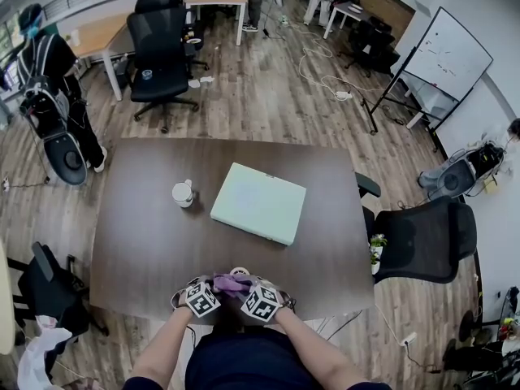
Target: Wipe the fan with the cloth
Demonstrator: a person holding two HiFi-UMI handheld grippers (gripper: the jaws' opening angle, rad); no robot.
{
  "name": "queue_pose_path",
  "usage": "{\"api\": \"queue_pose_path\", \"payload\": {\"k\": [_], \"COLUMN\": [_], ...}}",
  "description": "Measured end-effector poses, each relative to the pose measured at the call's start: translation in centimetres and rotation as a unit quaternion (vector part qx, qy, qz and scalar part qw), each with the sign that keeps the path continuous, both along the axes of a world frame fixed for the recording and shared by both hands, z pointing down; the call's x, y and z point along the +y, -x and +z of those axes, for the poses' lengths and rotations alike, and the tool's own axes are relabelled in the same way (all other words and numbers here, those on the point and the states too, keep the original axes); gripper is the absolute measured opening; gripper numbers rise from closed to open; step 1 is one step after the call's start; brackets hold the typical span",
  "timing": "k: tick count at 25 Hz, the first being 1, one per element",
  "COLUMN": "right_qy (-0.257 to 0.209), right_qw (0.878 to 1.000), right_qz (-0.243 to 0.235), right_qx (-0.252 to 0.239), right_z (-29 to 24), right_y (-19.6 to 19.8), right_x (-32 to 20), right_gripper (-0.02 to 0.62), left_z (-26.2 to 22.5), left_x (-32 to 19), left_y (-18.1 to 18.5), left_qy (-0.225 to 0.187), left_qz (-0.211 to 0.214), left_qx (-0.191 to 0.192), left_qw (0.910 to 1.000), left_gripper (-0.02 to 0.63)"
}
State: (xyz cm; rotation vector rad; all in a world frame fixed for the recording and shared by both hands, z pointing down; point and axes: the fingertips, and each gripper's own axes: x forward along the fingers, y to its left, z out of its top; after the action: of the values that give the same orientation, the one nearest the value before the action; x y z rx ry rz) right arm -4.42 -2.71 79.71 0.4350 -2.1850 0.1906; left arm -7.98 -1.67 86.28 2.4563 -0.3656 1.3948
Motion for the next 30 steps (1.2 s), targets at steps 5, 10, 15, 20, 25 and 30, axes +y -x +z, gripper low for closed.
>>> {"api": "queue_pose_path", "payload": {"k": [5, 10, 15, 20, 25, 30], "right_qy": [0.02, 0.038, 0.059, 0.064, 0.081, 0.102], "right_qw": [0.999, 0.993, 0.982, 0.97, 0.961, 0.949], "right_qz": [0.046, 0.108, 0.174, 0.228, 0.258, 0.293], "right_qx": [-0.02, -0.039, -0.053, -0.06, -0.053, -0.061], "right_z": [0.1, 0.1, 1.1, 1.5, 2.3, 2.9], "right_y": [-1.7, -3.8, -5.8, -7.7, -9.5, -11.3], "right_x": [-0.2, -0.9, -1.2, -1.6, -1.1, -0.7], "right_gripper": [0.083, 0.083, 0.083, 0.083, 0.083, 0.083], "left_z": [0.0, 0.1, 0.3, 0.3, 0.4, 0.1], "left_x": [-0.1, -0.1, 0.0, 0.1, 0.0, -0.3], "left_y": [0.0, 0.0, 0.2, 0.2, 0.2, 0.0], "left_qy": [0.0, 0.0, 0.0, 0.002, -0.005, -0.018], "left_qz": [0.003, 0.002, 0.004, 0.007, 0.007, -0.007], "left_qx": [-0.004, -0.006, -0.007, -0.014, -0.016, -0.017], "left_qw": [1.0, 1.0, 1.0, 0.9999, 0.9998, 0.9997], "left_gripper": [0.192, 0.192, 0.192, 0.192, 0.192, 0.193]}}
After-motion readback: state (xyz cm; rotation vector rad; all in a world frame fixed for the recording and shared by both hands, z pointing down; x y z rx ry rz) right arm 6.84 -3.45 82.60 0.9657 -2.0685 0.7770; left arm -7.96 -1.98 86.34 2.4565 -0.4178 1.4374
